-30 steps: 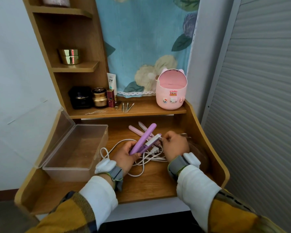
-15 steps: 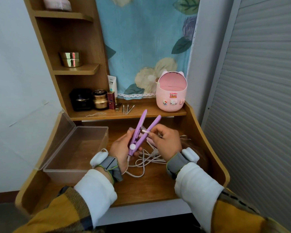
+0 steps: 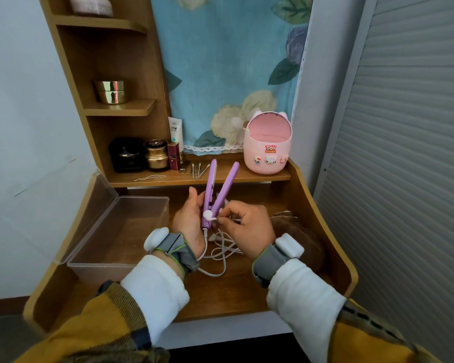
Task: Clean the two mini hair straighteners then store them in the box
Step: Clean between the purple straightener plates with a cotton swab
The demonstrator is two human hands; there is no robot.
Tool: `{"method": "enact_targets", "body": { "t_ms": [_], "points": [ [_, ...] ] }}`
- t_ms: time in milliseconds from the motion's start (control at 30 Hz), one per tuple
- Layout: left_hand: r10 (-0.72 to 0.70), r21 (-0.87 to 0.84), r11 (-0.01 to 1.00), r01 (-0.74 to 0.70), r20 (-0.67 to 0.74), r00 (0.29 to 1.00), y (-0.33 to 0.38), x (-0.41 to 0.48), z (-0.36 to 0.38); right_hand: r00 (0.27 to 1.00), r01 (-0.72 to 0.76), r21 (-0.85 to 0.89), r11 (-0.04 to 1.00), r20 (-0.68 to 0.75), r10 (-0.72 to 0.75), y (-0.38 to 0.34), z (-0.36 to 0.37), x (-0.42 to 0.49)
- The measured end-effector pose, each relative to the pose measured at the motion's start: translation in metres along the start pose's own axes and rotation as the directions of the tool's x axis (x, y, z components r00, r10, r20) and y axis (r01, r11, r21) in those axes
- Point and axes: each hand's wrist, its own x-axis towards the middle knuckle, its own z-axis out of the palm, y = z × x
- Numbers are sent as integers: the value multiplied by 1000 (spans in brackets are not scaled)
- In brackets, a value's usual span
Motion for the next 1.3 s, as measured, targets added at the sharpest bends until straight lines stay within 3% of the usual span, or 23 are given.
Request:
{"method": "enact_targets", "body": {
  "t_ms": [100,233,333,467,600,700,767,967,1100,1167,1300],
  "points": [
    [22,27,999,-22,-10,1000,-1,3,1,1000,6,43,999,18,-7,-1,3,0],
    [28,55,998,-29,13,1000,-2,-2,2,992,-96,79,992,-75,102,2,-4,5],
    [7,28,1000,-7,6,1000,1,-2,1,998,-10,25,1000,66,8,-2,-4,2],
    [11,50,999,-13,33,999,2,-4,3,993,-73,20,997,-94,74,1,-1,5],
    [-33,11,999,33,37,999,3,-3,3,999,13,-21,1000,50,-12,-2,-2,5],
    [-63,0,998,63,75,995,6,-9,4,967,-152,-67,986,-218,134,1,-5,6],
    [-51,-37,998,55,92,994,7,-13,5,924,-166,35,985,-343,168,4,-10,7],
    [-183,-246,942,229,197,963,15,-15,3,994,-7,170,985,-105,25,4,-7,-1],
    [-182,-201,955,218,184,966,13,-15,1,999,51,146,988,-22,-48,7,-2,-3],
    [-174,-160,967,199,157,972,10,-14,0,999,40,101,994,-19,-38,6,-1,-3],
    [-164,-115,976,184,162,973,9,-15,2,984,-32,43,999,-173,39,4,-3,5]
  ]
}}
